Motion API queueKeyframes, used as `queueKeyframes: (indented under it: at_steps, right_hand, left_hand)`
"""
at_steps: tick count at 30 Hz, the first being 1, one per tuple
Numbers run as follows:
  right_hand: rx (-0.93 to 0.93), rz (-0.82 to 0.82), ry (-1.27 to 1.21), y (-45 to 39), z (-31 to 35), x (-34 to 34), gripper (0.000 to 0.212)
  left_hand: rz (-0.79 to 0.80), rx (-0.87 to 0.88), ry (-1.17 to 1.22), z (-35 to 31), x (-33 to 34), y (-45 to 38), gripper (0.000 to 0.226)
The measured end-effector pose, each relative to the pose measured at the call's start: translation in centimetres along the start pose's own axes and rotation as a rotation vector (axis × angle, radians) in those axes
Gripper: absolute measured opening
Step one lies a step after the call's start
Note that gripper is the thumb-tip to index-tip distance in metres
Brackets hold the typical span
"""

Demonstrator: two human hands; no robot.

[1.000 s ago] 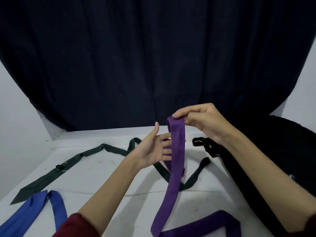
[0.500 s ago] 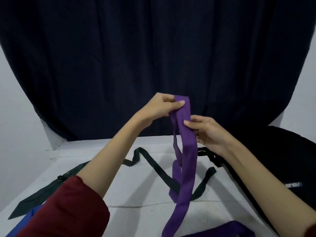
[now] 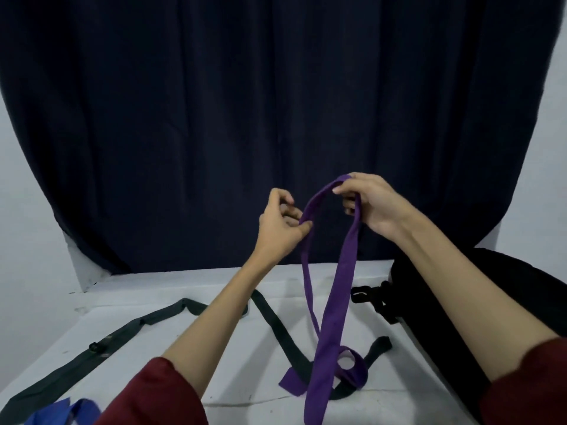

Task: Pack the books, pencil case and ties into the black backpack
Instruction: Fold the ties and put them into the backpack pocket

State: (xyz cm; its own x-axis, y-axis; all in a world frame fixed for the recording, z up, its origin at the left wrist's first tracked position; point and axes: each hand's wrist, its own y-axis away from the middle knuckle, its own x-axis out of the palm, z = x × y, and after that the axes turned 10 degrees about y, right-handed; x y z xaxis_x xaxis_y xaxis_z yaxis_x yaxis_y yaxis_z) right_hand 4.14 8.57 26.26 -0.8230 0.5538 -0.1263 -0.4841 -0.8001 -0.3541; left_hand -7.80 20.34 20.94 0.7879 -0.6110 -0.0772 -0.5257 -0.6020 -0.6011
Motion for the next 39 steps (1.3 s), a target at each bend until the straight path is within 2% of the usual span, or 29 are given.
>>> queueKeyframes:
  at_steps: [2,3,4,6,9,11,13,14,18,20,22,23,25,27,29,31,32,34,35,37,39]
  right_hand:
    - [-0.001,-0.028,0.016,-0.2,-0.3,-0.5,0.028]
    - [-0.004,-0.031,0.018,-0.3,-0.4,-0.7,0.027]
    - [-0.012,-0.036,0.014,-0.4,-0.3,-0.9,0.027]
    - [-0.028,-0.078,-0.034,-0.8,0.2,-1.3,0.025]
    - [-0.029,-0.197,0.009,-1.5,1.2,-2.2,0.021]
    - [-0.008,-0.257,0.112,-2.1,1.2,-2.9,0.020]
    - [0.047,-0.246,0.217,-2.8,1.0,-3.3,0.024]
    - [0.075,-0.221,0.279,-3.0,0.8,-3.1,0.028]
    - [0.076,-0.156,0.442,-4.0,0.9,-1.2,0.031]
    - [-0.007,-0.164,0.395,-4.8,2.3,-0.6,0.029]
    - [-0.093,-0.209,0.305,-5.6,4.4,-0.4,0.025]
    - [-0.133,-0.251,0.274,-6.0,5.4,-0.3,0.024]
    - [-0.188,-0.281,0.273,-6.5,6.7,0.1,0.021]
    - [-0.155,-0.181,0.370,-6.4,6.7,0.8,0.021]
    - [-0.052,-0.011,0.337,-5.9,5.7,1.4,0.028]
    - [0.044,0.193,0.094,-5.3,4.4,1.8,0.037]
    - [0.062,0.278,-0.008,-5.0,3.9,2.0,0.040]
    - [0.038,0.378,-0.030,-4.2,3.2,2.4,0.036]
    - [0.016,0.371,-0.001,-4.0,2.9,2.6,0.025]
    - [-0.012,0.249,-0.008,-3.8,2.8,3.1,0.007]
    - [-0.011,0.102,-0.113,-4.3,2.9,3.3,0.007]
  left_hand:
    - [0.002,-0.022,-0.169,0.4,-0.5,-0.4,0.022]
    - [0.071,-0.061,-0.260,0.6,-0.8,-0.5,0.010]
    - [0.159,-0.117,-0.311,0.9,-1.0,-0.5,0.008]
    - [0.317,-0.299,-0.252,1.6,-1.4,-0.4,0.011]
    - [0.405,-0.515,0.100,1.2,-2.1,-0.7,0.008]
    - [0.325,-0.511,0.472,-0.8,-2.8,-2.1,0.011]
    - [0.263,-0.479,0.881,-4.3,-3.1,-4.2,0.014]
    - [0.253,-0.465,0.956,-6.2,-3.1,-5.3,0.017]
    - [0.188,-0.277,0.590,-10.9,-2.2,-8.5,0.021]
    - [0.262,-0.191,0.492,-12.0,-2.1,-8.9,0.013]
    - [0.271,-0.141,0.486,-12.3,-2.3,-9.1,0.020]
    - [0.217,-0.089,0.475,-12.2,-2.2,-9.2,0.021]
    - [-0.004,0.094,0.355,-12.1,-2.1,-9.4,0.015]
    - [-0.189,0.232,0.192,-12.1,-2.1,-9.8,0.014]
    - [-0.218,0.192,0.091,-11.9,-2.2,-10.0,0.013]
    - [-0.222,0.085,0.054,-11.4,-2.2,-10.2,0.014]
    - [-0.239,0.047,0.055,-11.0,-2.2,-10.2,0.014]
    - [-0.269,0.002,0.082,-10.5,-2.3,-10.0,0.011]
    - [-0.263,-0.012,0.097,-10.2,-2.5,-9.9,0.009]
    - [-0.214,-0.043,0.161,-9.5,-3.0,-9.0,0.013]
    - [-0.171,-0.085,0.229,-8.4,-3.3,-7.2,0.022]
